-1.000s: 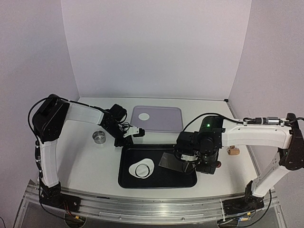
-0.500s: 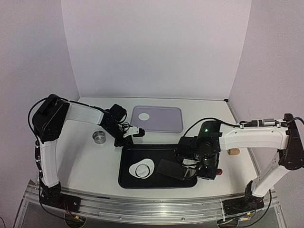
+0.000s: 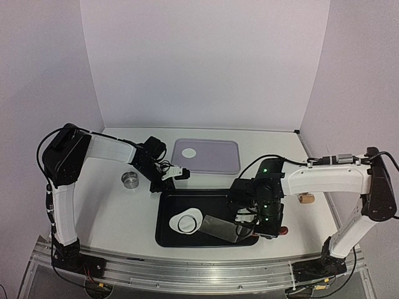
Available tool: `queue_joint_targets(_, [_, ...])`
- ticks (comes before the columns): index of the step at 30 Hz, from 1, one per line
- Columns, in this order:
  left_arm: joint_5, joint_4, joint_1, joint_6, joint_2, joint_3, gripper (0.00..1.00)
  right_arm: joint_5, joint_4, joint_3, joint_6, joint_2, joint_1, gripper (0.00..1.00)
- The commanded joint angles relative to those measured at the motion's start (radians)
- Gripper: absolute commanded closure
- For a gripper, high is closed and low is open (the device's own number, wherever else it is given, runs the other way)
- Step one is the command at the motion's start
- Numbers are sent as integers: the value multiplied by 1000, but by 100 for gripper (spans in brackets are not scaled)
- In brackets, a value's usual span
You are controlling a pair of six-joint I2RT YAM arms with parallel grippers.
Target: Roll out the dumpling wrappers from the dough
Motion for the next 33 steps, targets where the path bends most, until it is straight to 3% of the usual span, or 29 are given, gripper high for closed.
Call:
queue_joint_targets(1, [-18, 31, -6, 22, -43, 8, 100, -57, 4, 31, 7, 30, -19, 100])
queue_joint_targets(33, [-40, 24, -6, 41, -50, -4, 100, -213, 103, -17, -94, 47, -131, 100])
